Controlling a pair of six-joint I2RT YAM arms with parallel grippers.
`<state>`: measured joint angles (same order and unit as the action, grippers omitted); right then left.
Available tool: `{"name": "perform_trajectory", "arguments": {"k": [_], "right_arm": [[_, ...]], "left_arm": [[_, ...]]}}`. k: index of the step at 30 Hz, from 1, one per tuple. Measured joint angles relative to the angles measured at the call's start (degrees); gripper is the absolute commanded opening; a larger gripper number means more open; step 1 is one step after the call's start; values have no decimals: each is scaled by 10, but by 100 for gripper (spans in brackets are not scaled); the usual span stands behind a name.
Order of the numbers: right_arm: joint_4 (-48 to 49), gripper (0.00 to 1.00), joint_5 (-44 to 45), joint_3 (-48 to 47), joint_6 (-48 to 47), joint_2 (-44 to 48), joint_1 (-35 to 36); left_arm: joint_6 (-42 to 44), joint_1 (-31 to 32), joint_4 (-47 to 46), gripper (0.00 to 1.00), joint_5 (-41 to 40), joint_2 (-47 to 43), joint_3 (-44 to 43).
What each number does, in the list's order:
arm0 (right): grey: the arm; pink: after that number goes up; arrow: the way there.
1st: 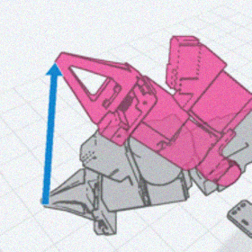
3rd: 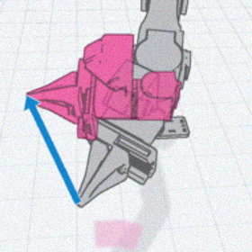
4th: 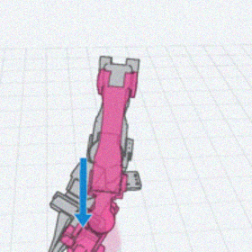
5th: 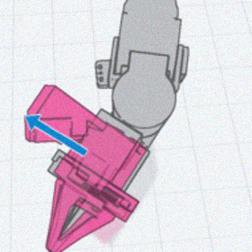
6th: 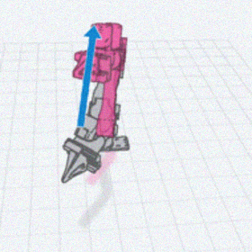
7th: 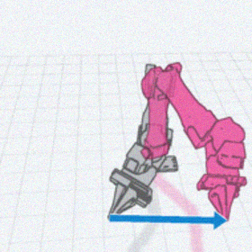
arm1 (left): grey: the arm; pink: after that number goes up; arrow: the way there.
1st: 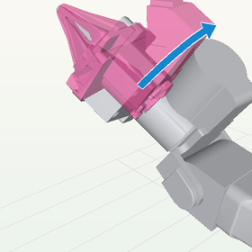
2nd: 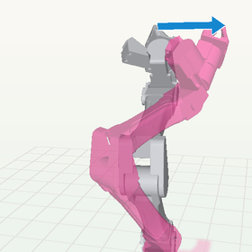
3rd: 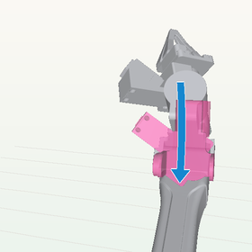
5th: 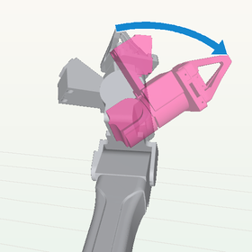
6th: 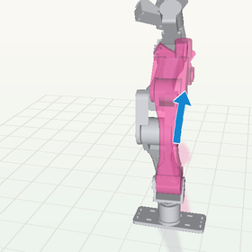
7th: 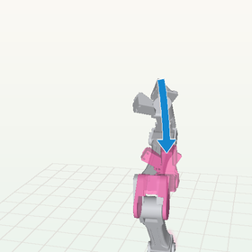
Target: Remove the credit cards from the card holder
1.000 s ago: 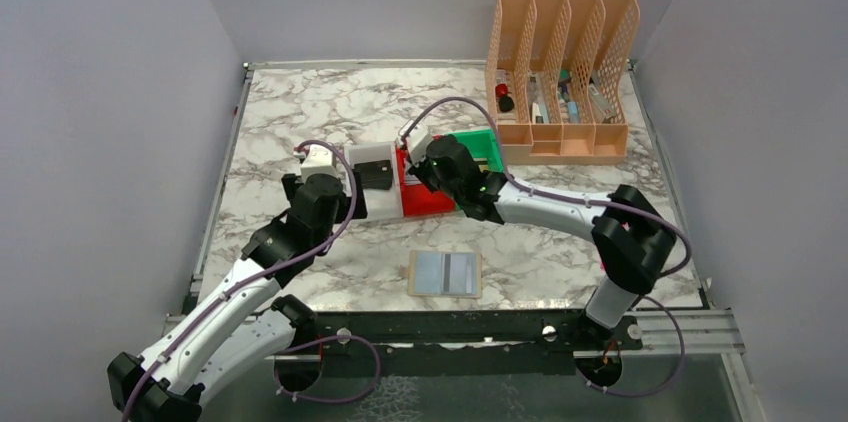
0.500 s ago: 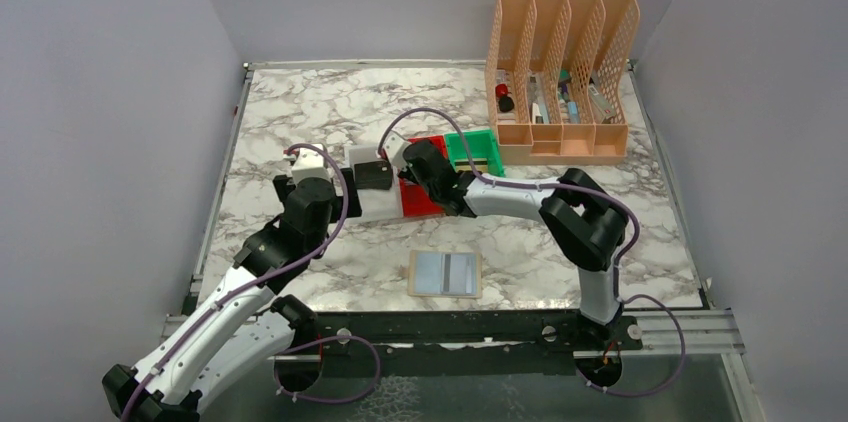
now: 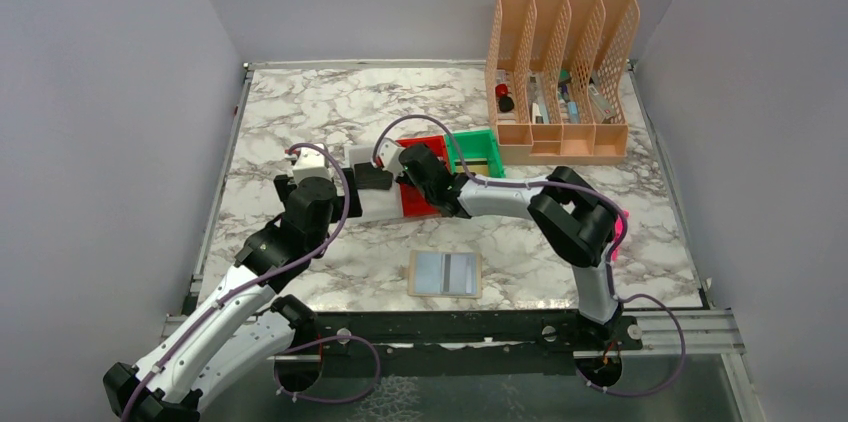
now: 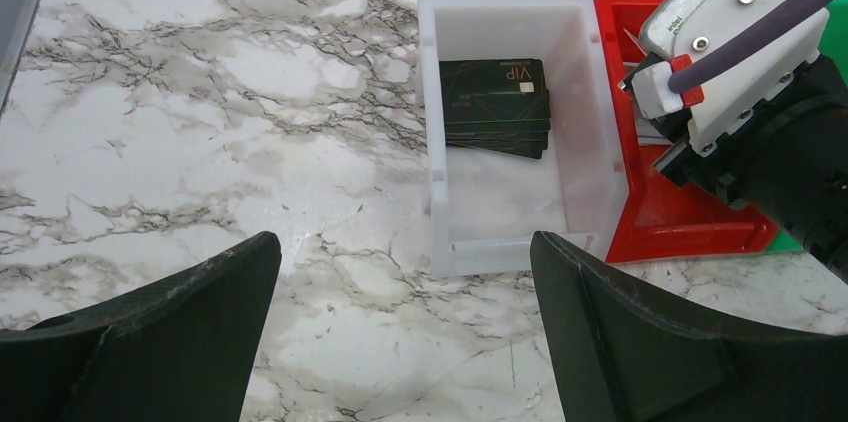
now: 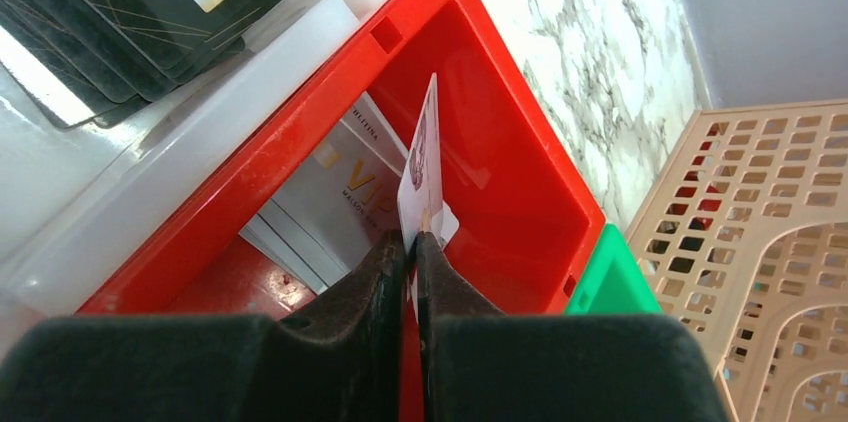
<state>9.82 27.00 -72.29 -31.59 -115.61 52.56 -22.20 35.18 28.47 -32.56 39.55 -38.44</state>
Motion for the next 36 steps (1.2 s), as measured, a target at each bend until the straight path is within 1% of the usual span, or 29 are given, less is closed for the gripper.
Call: {"name": "perform_trajectory", "arguments": {"k": [1,2,3,4,9,14,19,22,26,28,30,33,36], "right_arm": [[-4,18,-4,-2,4,0,0],[-10,23,-11,-3,11,0,0],[-15,30,-17,-5,17,0,0],[-20,36,-24,-5,24,0,0],[-39,38,-57,-5,59,0,0],[-52,38,-70,-5,80,11,-1],[-65,41,-69,9,136,65,-1],[-75,42,-68,37,207,136,-2],[-101,44,-76,97,351,262,-2],[-109,43,-93,138,424,315,-2],[-124,41,-120,201,508,366,-2],[-145,37,-171,285,602,404,-2],[-162,36,-232,356,669,417,-1]], "left_arm": [[0,0,0,99,0,0,0],[0,-1,0,99,0,0,0],[0,-2,0,99,0,0,0],[0,-2,0,99,0,0,0],[0,-3,0,99,0,0,0],[0,-3,0,99,0,2,0],[0,-3,0,99,1,3,0],[0,-3,0,99,1,3,0],[0,-3,0,99,2,3,0],[0,-3,0,99,2,3,0],[0,-3,0,99,2,3,0],[0,-3,0,99,6,6,0],[0,-3,0,99,11,8,0]]}}
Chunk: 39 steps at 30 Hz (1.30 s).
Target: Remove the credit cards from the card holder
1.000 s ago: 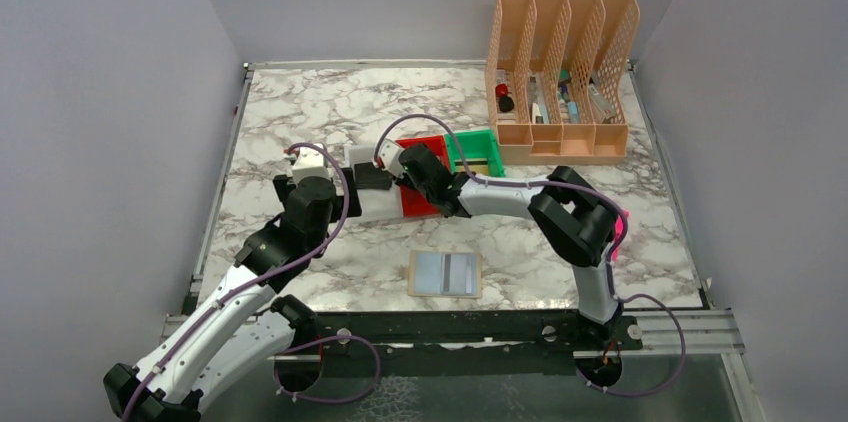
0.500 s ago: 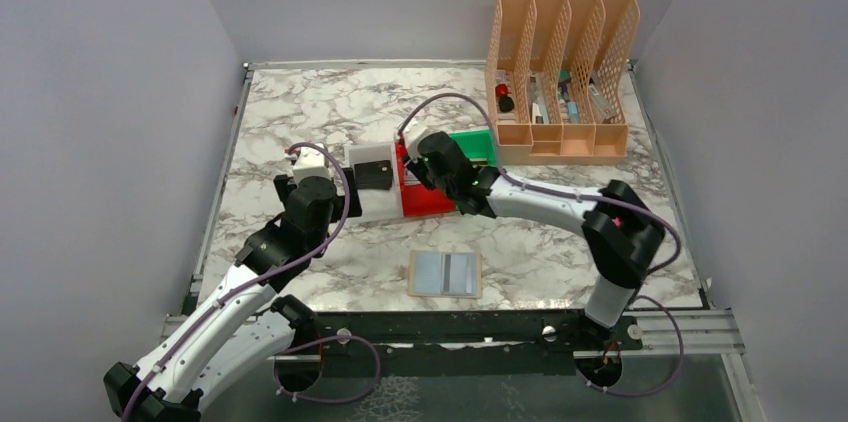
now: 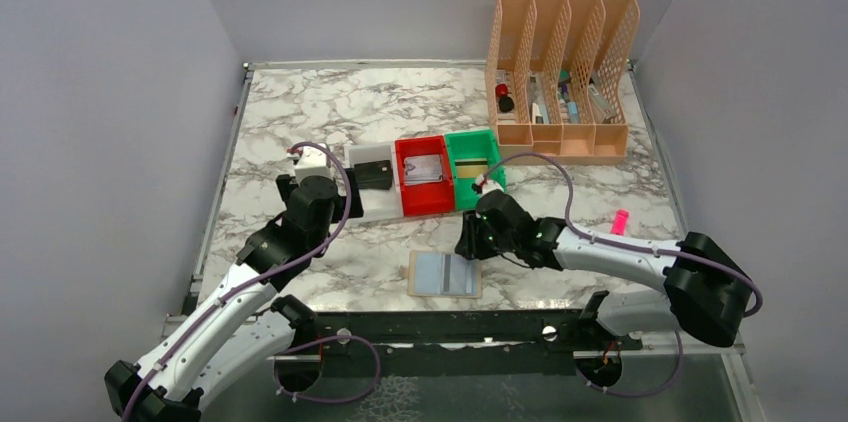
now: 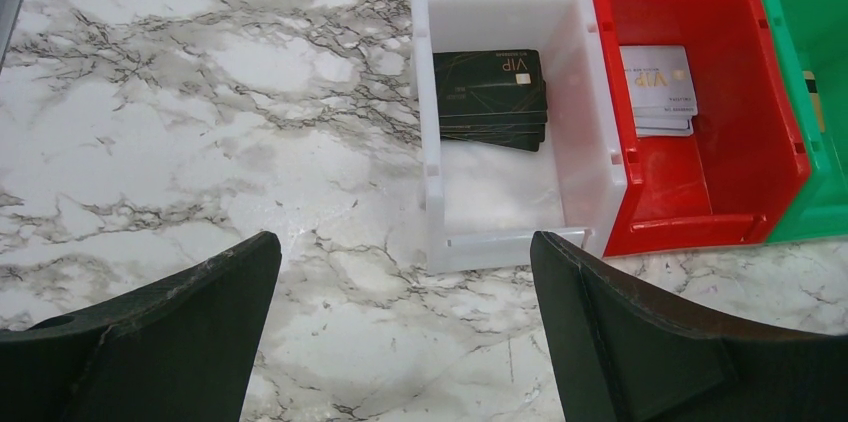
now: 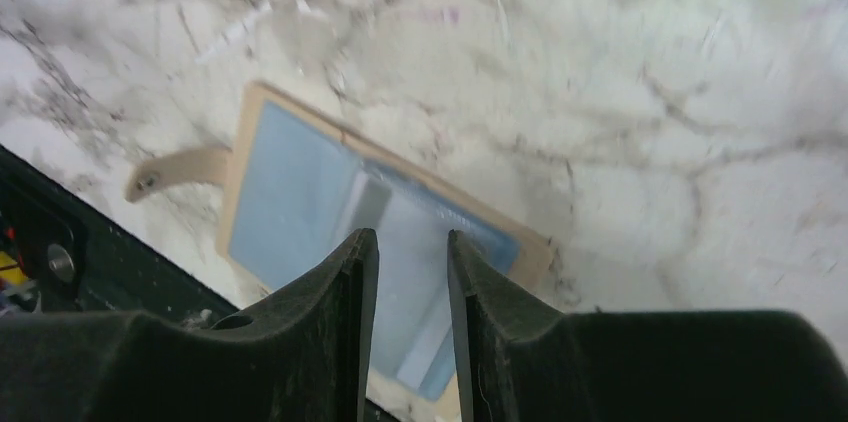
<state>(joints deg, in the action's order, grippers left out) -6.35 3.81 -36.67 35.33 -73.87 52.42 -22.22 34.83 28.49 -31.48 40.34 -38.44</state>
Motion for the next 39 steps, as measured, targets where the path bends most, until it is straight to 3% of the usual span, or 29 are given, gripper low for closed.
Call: {"name": "perform_trajectory", "arguments": {"k": [5,13,31,39], "right_arm": [[-59,37,-14,18,65,3,38],[-153,38,57,-42,115,-17,97],[-207,37,118,-102,144,-124,129],[-289,43,180,-158,162,-156,152]], "left_arm": [[0,0,0,99,3,0,0],[0,-2,0,99,3,0,0],[0,-4,0,99,4,0,0],[0,-4,0,99,4,-4,0]]}}
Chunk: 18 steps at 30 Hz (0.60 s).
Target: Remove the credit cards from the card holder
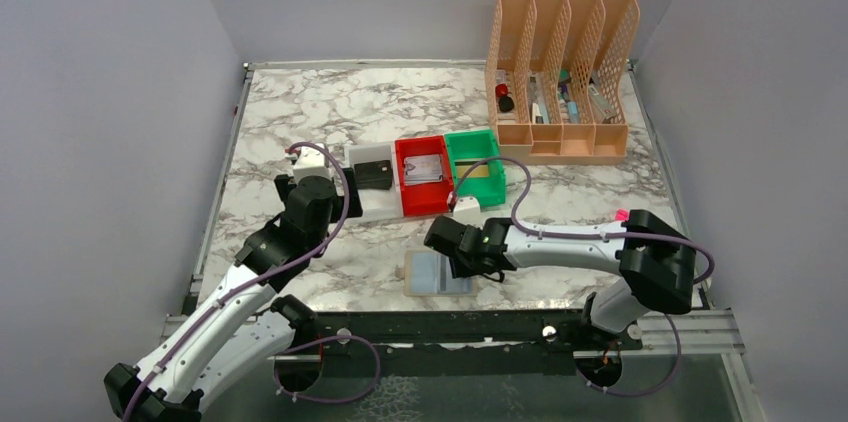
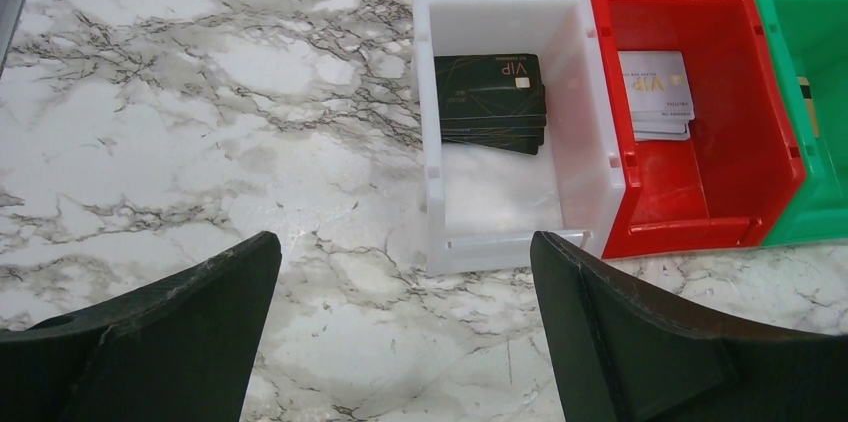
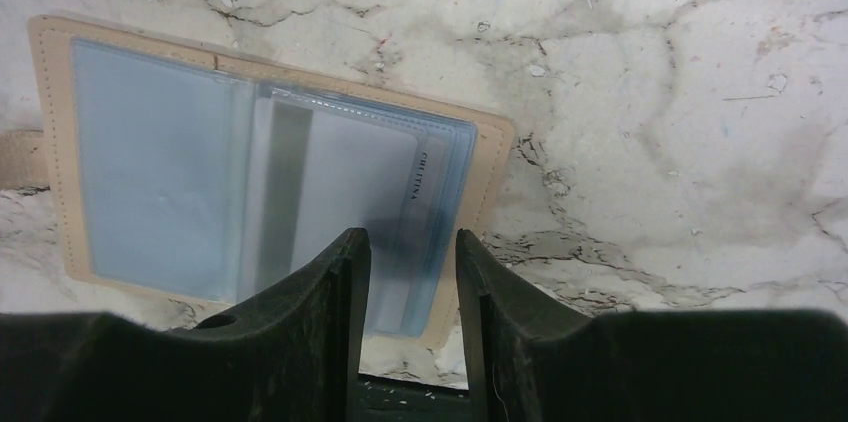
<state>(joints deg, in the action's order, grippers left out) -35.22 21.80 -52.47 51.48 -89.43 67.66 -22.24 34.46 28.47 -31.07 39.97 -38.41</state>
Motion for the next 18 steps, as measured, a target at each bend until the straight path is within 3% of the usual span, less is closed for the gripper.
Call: {"name": "perform_trajectory", "arguments": {"k": [18], "right_arm": [[40,43,-7,-5,11,-25,2]], "left_arm": [[0,0,0,99,5,-2,0]]}}
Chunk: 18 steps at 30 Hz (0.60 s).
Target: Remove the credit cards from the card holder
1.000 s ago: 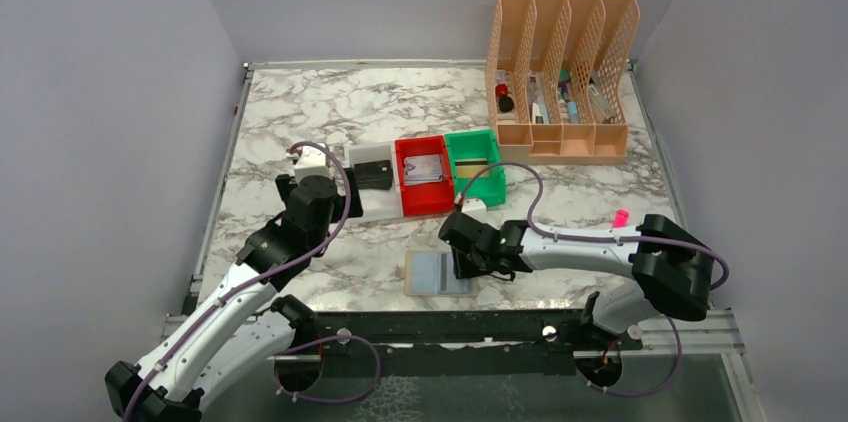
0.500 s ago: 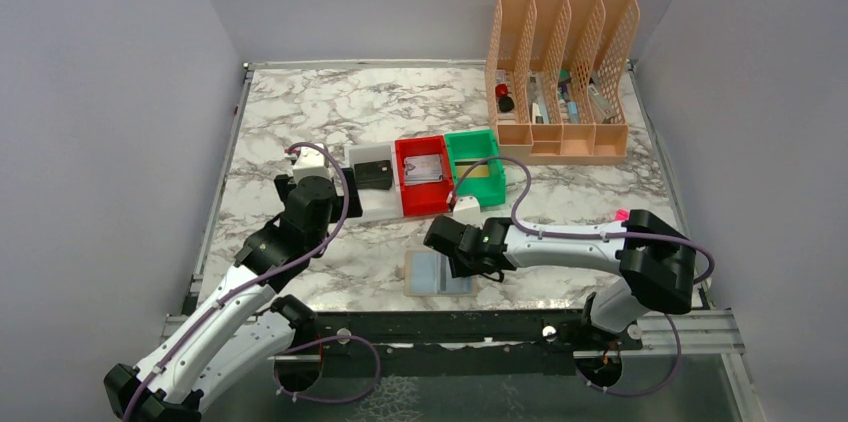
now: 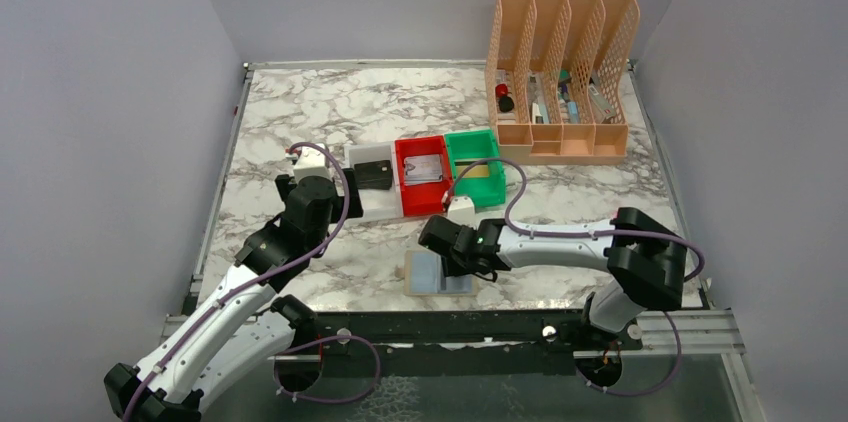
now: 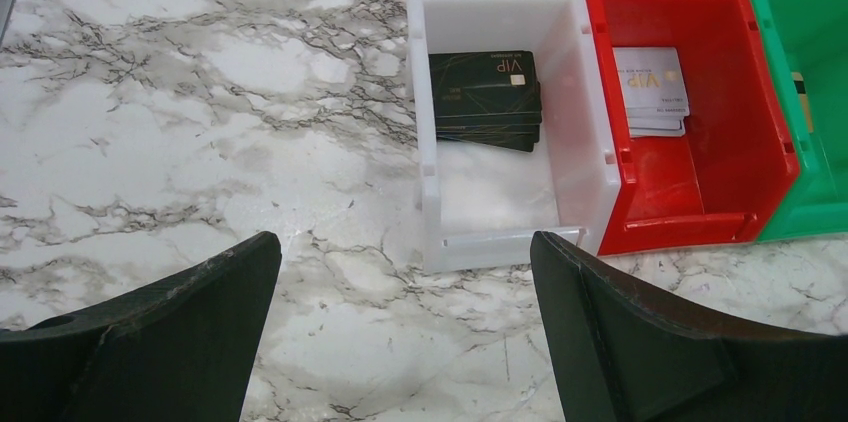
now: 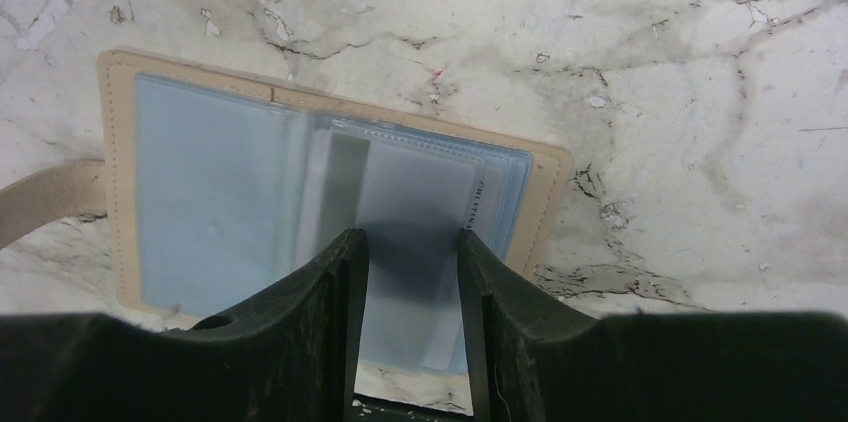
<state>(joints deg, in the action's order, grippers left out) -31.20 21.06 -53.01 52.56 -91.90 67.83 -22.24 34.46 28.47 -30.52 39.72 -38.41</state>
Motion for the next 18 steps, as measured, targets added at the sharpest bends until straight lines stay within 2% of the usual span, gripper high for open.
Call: {"name": "perform_trajectory", "arguments": {"k": [5,11,15,18], "right_arm": [[0,40,16,-7,11,-11,11],[-2,24,30,-14,17,-20,15],[-8,7,38,-17,18,-22,16],[0,3,37,-19,11,-22,16]], "left_arm": [[0,0,0,99,3,2,0],[0,0,0,99,5,5,1],[0,0,0,99,5,5,1],[0,0,0,99,5,5,1]]}}
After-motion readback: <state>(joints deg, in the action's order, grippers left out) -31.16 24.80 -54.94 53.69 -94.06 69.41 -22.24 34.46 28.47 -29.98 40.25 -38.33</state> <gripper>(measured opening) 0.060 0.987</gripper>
